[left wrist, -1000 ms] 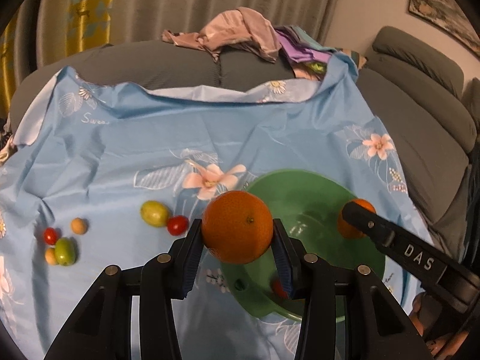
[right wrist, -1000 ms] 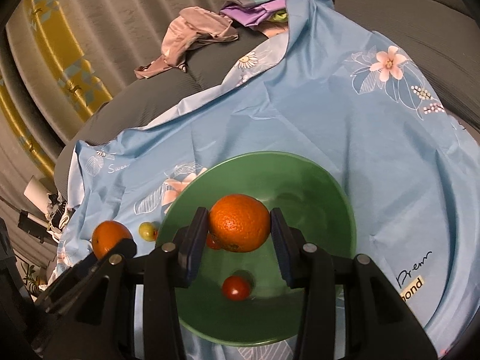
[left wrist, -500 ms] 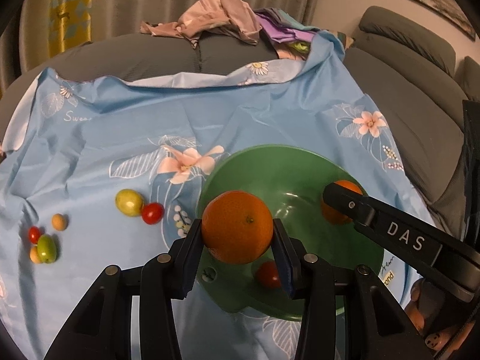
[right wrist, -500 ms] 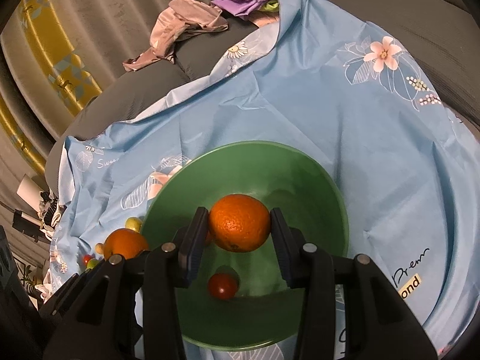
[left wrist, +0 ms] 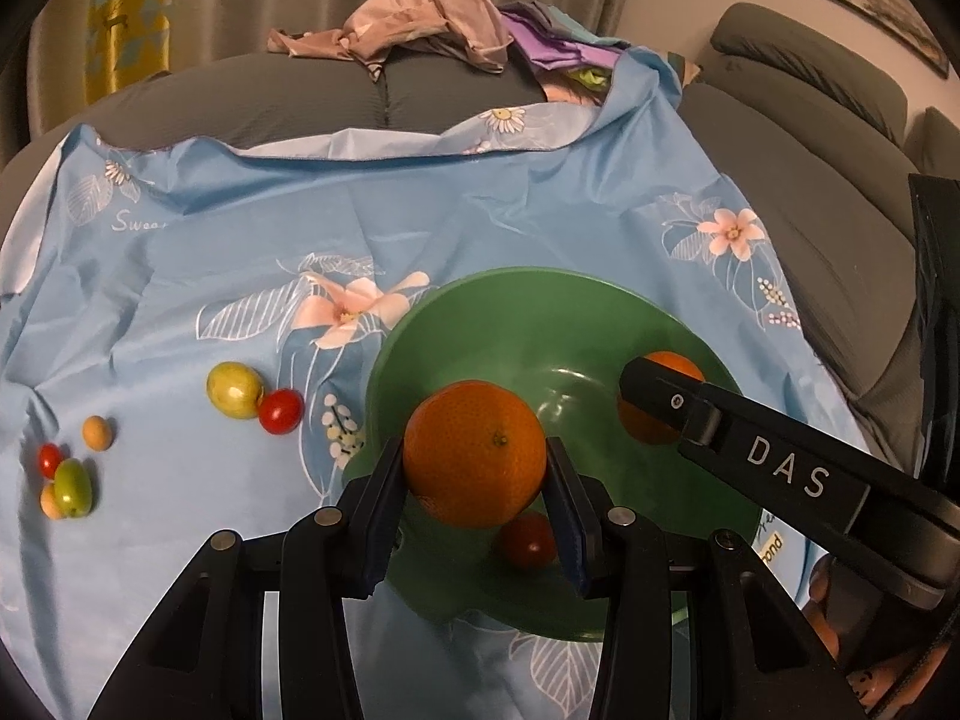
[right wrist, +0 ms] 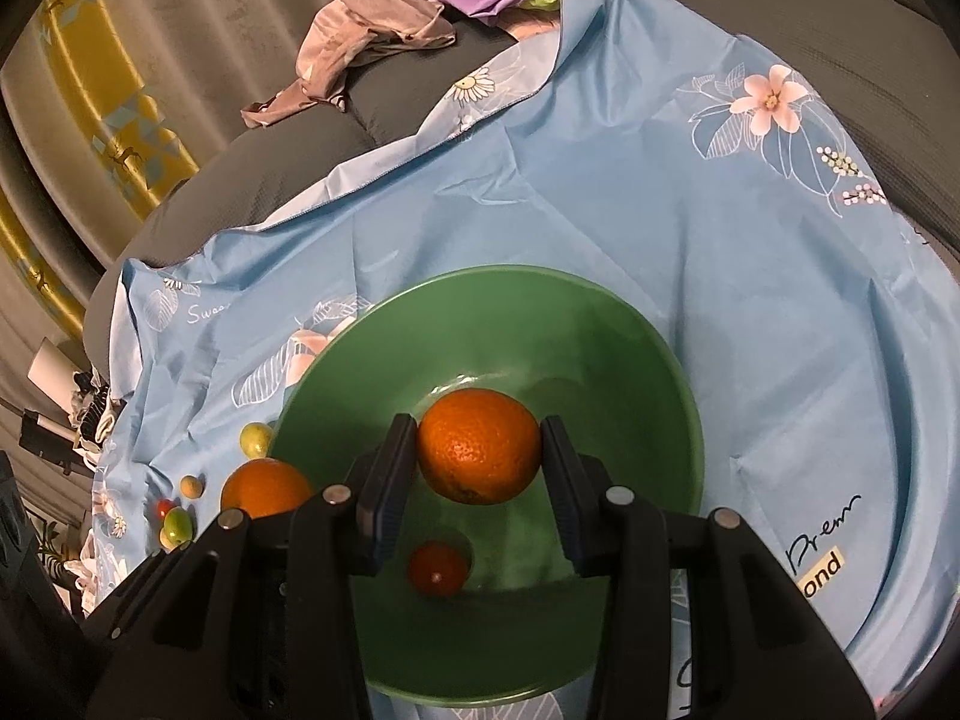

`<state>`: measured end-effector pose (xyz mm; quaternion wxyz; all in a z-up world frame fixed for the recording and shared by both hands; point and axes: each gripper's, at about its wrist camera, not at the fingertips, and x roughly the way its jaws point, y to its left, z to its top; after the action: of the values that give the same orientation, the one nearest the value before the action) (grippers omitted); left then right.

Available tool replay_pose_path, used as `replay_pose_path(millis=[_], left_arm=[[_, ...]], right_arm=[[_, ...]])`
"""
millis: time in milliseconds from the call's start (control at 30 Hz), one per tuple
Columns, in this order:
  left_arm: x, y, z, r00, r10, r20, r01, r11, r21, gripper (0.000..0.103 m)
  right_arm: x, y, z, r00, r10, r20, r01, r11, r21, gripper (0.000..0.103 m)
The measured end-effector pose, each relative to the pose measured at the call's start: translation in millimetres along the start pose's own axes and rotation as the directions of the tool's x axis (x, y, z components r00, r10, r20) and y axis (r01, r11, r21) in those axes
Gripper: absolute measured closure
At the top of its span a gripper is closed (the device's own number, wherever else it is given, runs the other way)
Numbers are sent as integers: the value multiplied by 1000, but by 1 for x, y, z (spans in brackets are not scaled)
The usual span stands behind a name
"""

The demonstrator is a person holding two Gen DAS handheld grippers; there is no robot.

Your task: Organize fruits

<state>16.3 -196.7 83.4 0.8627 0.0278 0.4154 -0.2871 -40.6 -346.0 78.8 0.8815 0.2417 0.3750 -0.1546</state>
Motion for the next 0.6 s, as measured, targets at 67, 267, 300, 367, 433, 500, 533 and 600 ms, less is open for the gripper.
replay_pose_path(millis=[67,267,300,367,433,500,533,600], left_arm=[[1,1,0,1000,-6,-5,6,1000,-4,59],[0,-1,0,1000,-16,-5,16,1000,-1,59],[1,-1,0,1000,-17,-7,17,1000,-1,59],[2,-2,-1,1000,-20,-13,20,1000,0,59],[3,-3,-2,1000,-22,-20,22,1000,7,59],[3,-5,-3,999,-23,-24,23,1000,14,59],[3,-6,-4,999,-26,-25,27,1000,15,59],[3,-7,-4,999,-31,-29,32,999,17,59]], right_arm=[[0,1,0,1000,-2,-1,2,1000,-5,60],[2,4,-2,1000,-2,-9,2,1000,-18,60],[3,4,-2,1000,-2,-11,2,1000,-19,59],[3,4,-2,1000,-2,-14,2,1000,-20,59],[4,4,-2,1000,-5,-16,5,1000,-19,59],[5,4,-2,1000,-8,-20,8,1000,-17,59],[6,4,-2,1000,-9,-21,9,1000,-17,59],[7,3,-3,1000,-11,-24,10,1000,-18,59]])
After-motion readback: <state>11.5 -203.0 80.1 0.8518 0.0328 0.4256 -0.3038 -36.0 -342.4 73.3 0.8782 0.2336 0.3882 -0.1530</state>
